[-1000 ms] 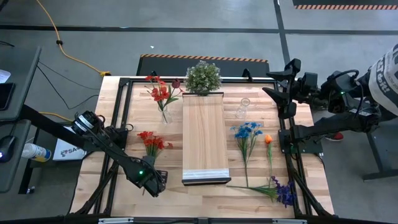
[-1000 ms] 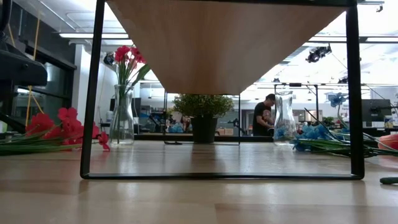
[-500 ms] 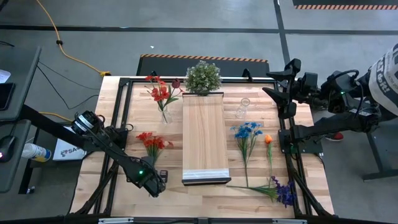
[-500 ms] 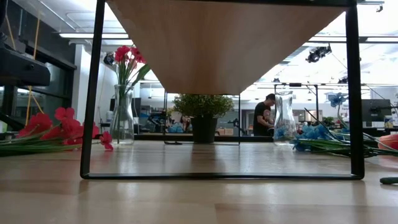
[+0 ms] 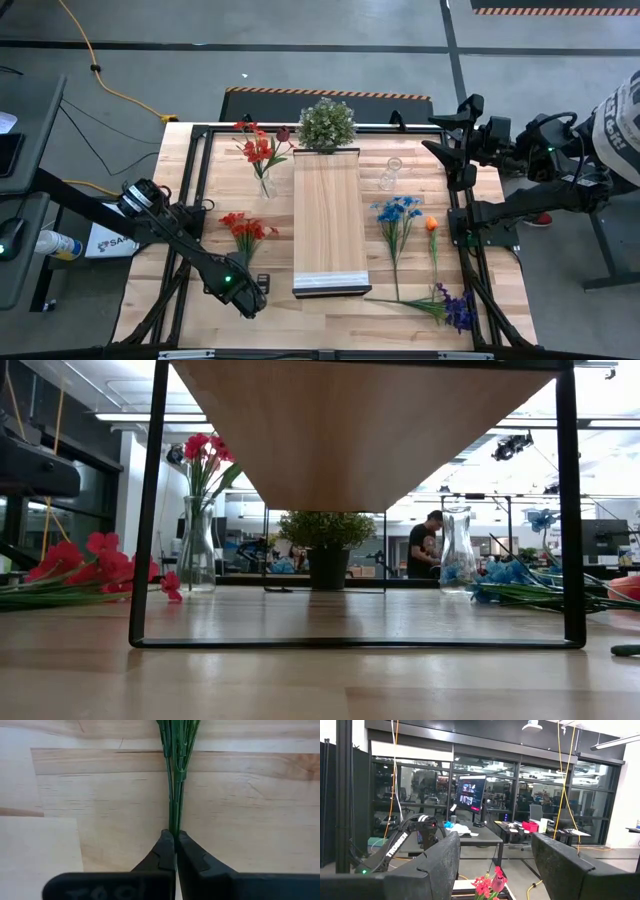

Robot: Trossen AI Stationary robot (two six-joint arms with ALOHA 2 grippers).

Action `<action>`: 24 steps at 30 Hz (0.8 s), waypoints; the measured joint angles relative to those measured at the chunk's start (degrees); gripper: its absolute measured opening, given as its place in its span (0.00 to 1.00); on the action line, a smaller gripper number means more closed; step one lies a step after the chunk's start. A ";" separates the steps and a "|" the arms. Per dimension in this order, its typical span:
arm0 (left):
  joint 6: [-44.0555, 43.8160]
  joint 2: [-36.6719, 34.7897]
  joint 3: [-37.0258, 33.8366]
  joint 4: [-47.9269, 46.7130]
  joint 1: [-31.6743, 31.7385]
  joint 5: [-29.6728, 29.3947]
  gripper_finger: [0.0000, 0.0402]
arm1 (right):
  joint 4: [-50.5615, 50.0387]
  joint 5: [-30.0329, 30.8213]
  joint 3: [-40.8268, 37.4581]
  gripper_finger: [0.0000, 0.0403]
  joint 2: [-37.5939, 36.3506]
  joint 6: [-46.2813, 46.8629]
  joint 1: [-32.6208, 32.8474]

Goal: Pick and place flowers into a vace then onto a shelf
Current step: Put the orange flowers into the left transparent vase

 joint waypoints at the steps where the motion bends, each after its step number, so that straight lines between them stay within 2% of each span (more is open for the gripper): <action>1: -0.09 -0.04 0.11 -0.12 0.00 -0.46 0.08 | -0.01 0.00 0.00 0.59 0.00 0.00 0.02; 19: -1.04 -0.10 0.74 -0.87 -0.02 -1.80 0.08 | -0.01 0.00 0.02 0.59 0.00 -0.40 0.00; 24: -1.49 -0.08 3.90 -5.65 0.13 -2.89 0.08 | -0.01 0.54 0.01 0.59 0.00 -0.44 0.00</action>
